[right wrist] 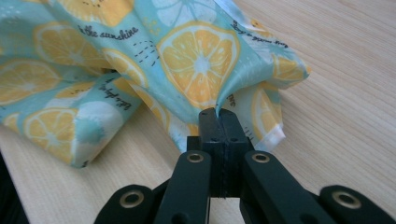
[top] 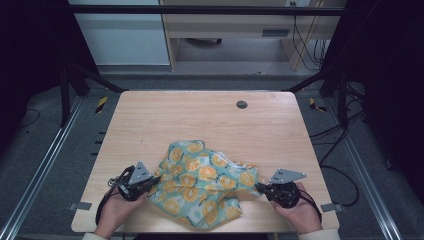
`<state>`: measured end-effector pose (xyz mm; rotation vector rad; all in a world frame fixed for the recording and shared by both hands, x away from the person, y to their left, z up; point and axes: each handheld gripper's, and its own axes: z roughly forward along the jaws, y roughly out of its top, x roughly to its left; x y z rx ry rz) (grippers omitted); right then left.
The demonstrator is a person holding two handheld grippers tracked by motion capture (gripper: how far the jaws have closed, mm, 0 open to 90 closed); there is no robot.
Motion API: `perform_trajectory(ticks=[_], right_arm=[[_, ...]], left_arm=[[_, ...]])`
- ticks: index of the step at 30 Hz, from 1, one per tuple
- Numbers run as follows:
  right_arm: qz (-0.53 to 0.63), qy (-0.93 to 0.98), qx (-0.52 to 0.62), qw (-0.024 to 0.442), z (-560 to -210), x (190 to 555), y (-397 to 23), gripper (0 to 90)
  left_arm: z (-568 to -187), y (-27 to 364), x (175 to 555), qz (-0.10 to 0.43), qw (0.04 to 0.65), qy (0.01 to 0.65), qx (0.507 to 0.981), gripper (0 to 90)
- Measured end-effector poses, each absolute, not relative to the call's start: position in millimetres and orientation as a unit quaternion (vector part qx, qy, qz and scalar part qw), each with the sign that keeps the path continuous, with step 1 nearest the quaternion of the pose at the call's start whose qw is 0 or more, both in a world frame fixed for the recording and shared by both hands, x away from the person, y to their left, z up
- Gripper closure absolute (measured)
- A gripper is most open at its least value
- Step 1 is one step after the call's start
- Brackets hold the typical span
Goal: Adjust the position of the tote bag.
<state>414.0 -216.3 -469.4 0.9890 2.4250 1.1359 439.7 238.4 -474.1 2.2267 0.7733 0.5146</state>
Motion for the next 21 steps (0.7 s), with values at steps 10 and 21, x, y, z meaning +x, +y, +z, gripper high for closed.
perform_trajectory(ticks=[10, 21], right_arm=[[0.415, 0.835, 0.331, 0.148, -465, 418, -211, 77.0], [0.447, 0.809, 0.350, 0.153, -432, 433, -207, 31.9]], left_arm=[[-474, 237, 444, 0.206, 0.360, 0.317, 0.853, 90.0], [-468, 240, 441, 0.214, 0.369, 0.317, 0.847, 90.0]])
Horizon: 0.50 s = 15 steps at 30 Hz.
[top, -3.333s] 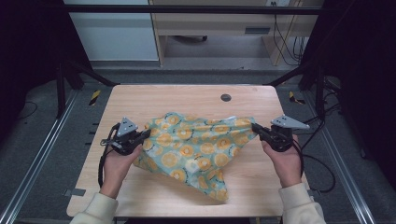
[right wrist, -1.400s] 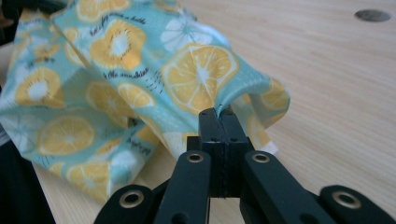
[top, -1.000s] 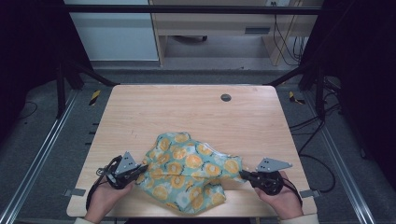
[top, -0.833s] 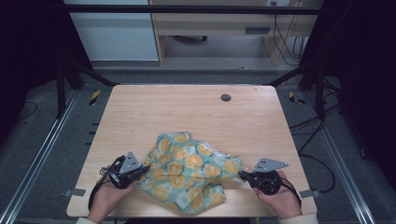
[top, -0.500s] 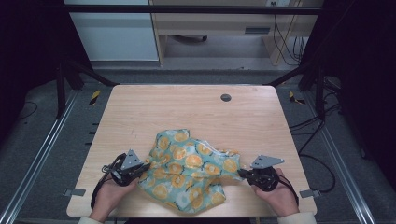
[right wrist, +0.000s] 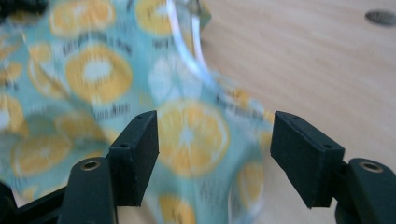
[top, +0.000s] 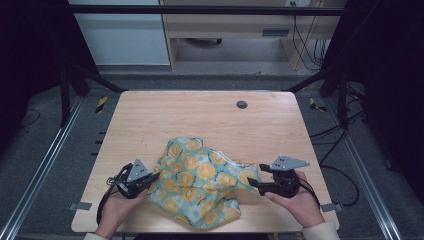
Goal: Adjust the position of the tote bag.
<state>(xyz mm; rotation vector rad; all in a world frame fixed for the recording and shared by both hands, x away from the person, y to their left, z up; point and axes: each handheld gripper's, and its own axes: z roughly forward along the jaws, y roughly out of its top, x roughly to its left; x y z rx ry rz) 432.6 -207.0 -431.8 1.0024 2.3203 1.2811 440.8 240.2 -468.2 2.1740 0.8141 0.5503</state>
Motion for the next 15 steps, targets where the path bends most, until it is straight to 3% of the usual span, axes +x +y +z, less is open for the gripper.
perform_trajectory(ticks=[2, 10, 15], right_arm=[[0.449, 0.811, 0.348, 0.139, -424, 442, -199, 28.0], [0.455, 0.826, 0.322, 0.083, -413, 485, -149, 38.5], [0.459, 0.827, 0.323, 0.037, -413, 506, -119, 39.2]], left_arm=[[-467, 240, 440, 0.217, 0.372, 0.315, 0.846, 90.0], [-462, 241, 437, 0.223, 0.382, 0.310, 0.841, 90.0], [-460, 240, 436, 0.226, 0.387, 0.308, 0.840, 90.0]])
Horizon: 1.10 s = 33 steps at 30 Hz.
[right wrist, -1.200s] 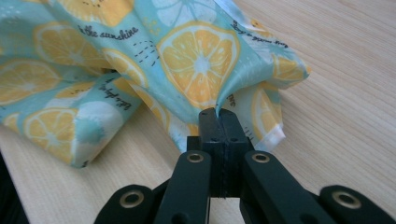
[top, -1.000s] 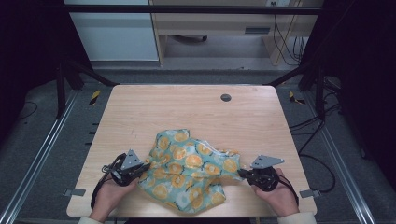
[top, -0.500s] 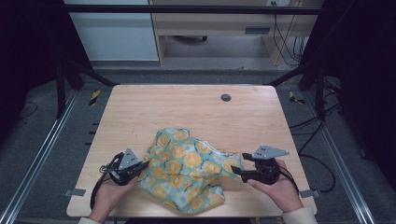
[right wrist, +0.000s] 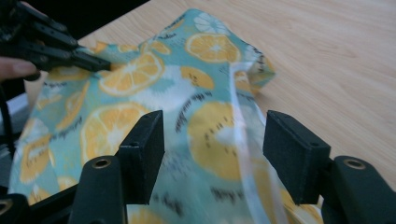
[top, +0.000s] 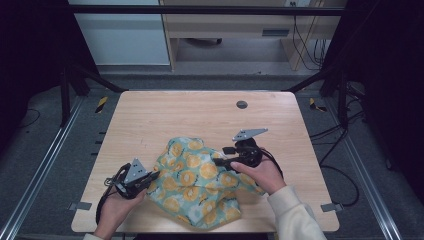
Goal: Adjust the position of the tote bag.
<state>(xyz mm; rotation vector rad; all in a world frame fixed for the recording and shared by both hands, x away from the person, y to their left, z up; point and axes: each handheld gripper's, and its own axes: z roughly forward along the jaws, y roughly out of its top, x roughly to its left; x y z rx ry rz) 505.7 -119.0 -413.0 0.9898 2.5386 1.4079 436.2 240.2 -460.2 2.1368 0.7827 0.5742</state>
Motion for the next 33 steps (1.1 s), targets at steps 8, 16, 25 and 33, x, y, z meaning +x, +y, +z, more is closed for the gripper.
perform_trajectory(ticks=[8, 16, 25, 33], right_arm=[[0.453, 0.833, 0.316, 0.004, -422, 511, -104, 63.3], [0.477, 0.833, 0.277, 0.047, -402, 490, -100, 89.7], [0.510, 0.834, 0.200, 0.060, -384, 419, -88, 90.0], [0.469, 0.867, 0.164, 0.048, -424, 391, -64, 90.0]], left_arm=[[-458, 240, 435, 0.227, 0.393, 0.306, 0.837, 90.0], [-454, 245, 427, 0.226, 0.401, 0.313, 0.831, 90.0], [-462, 249, 419, 0.220, 0.365, 0.340, 0.838, 89.2], [-455, 253, 419, 0.234, 0.386, 0.361, 0.816, 69.2]])
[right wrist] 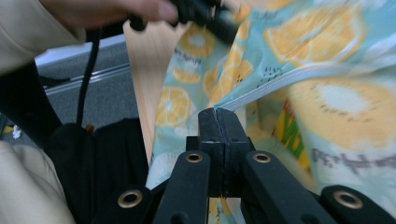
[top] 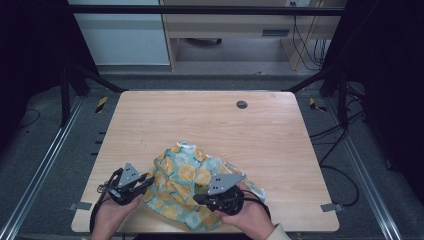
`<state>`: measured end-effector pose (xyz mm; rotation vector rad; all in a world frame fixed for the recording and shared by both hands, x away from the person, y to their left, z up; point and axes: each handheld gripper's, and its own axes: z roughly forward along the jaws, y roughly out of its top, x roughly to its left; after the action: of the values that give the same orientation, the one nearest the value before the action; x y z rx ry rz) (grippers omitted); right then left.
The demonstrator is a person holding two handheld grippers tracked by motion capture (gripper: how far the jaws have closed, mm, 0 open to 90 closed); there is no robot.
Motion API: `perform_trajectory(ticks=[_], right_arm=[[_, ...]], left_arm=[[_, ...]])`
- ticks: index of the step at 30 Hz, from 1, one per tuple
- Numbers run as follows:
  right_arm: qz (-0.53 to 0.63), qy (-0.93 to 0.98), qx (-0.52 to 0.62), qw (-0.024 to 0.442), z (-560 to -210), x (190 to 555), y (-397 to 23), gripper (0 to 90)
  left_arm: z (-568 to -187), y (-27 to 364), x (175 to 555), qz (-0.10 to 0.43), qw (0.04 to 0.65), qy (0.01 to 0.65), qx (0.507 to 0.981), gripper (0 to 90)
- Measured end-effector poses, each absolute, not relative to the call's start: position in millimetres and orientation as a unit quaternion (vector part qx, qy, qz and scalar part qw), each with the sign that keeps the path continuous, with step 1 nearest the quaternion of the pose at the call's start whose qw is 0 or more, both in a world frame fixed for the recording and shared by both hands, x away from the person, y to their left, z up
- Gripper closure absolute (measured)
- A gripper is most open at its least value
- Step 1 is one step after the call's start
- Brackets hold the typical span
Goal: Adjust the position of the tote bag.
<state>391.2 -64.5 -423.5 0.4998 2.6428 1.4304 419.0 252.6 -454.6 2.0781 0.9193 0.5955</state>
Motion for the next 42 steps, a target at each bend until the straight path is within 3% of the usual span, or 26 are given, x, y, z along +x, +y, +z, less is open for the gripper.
perform_trajectory(ticks=[3, 9, 19, 27, 29, 34, 36, 39, 42], right_arm=[[0.463, 0.869, 0.171, 0.042, -440, 392, -62, 90.0], [0.449, 0.875, 0.172, 0.057, -453, 390, -59, 90.0], [0.441, 0.878, 0.173, 0.063, -465, 387, -51, 89.8], [0.441, 0.878, 0.172, 0.066, -469, 386, -51, 89.4], [0.441, 0.878, 0.175, 0.065, -469, 386, -52, 89.4], [0.439, 0.877, 0.182, 0.068, -469, 388, -54, 89.4], [0.438, 0.877, 0.186, 0.071, -469, 389, -54, 89.4], [0.440, 0.874, 0.191, 0.073, -469, 390, -56, 89.3], [0.441, 0.871, 0.201, 0.078, -469, 391, -58, 88.3]], left_arm=[[-442, 255, 416, 0.243, 0.399, 0.365, 0.805, 54.8], [-407, 248, 413, 0.237, 0.438, 0.359, 0.789, 44.0], [-365, 163, 424, 0.226, 0.449, 0.285, 0.816, 30.6], [-379, 112, 445, 0.216, 0.387, 0.255, 0.859, 25.4], [-385, 108, 448, 0.209, 0.382, 0.260, 0.862, 28.6], [-386, 120, 445, 0.209, 0.386, 0.252, 0.863, 65.1], [-384, 125, 442, 0.207, 0.391, 0.250, 0.862, 74.9], [-383, 133, 436, 0.210, 0.398, 0.250, 0.857, 86.0], [-382, 146, 427, 0.214, 0.433, 0.254, 0.838, 88.6]])
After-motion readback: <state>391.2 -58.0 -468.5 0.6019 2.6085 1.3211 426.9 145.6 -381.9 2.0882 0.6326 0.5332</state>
